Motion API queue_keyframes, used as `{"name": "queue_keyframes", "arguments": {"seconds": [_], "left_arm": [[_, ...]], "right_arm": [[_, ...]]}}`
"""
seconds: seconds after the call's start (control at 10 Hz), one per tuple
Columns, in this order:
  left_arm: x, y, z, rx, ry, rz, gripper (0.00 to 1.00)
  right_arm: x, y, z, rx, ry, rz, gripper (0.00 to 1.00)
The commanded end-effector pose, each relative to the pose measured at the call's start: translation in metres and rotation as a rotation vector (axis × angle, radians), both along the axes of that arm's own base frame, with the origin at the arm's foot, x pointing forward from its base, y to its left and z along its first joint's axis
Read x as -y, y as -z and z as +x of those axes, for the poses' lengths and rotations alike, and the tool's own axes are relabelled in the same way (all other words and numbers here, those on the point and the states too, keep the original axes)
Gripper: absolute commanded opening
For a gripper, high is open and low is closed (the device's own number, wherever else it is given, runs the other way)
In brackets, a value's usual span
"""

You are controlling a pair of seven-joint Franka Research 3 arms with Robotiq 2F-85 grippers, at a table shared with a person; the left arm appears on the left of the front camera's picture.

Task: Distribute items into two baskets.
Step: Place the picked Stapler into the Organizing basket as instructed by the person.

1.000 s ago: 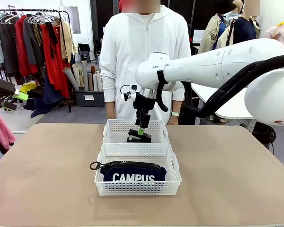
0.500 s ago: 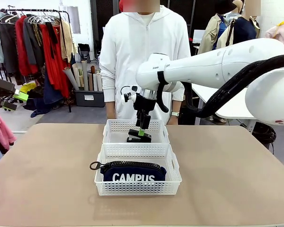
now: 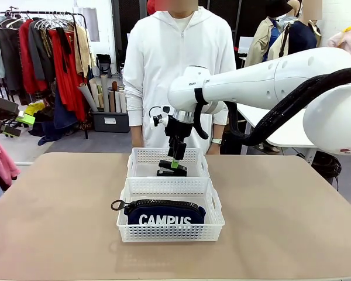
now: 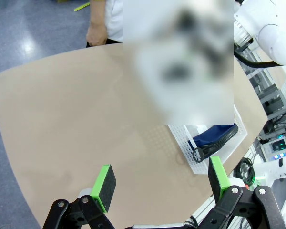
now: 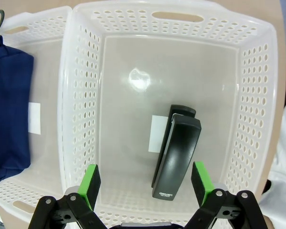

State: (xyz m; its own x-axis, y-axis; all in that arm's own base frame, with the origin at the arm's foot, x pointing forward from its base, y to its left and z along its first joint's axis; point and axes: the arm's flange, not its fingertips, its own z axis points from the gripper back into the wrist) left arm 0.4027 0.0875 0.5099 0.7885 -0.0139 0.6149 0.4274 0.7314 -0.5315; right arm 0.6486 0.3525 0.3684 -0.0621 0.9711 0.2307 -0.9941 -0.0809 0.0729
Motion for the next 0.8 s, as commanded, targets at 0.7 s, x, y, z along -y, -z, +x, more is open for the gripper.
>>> {"name": "queue_keyframes", "arguments": {"seconds": [0.7], "left_arm": [[0.000, -0.001, 0.000, 0.013, -0.001, -0.021, 1.00]], "right_arm": [[0.043, -0.054, -0.092, 0.100, 0.116, 0.082, 1.00]]}}
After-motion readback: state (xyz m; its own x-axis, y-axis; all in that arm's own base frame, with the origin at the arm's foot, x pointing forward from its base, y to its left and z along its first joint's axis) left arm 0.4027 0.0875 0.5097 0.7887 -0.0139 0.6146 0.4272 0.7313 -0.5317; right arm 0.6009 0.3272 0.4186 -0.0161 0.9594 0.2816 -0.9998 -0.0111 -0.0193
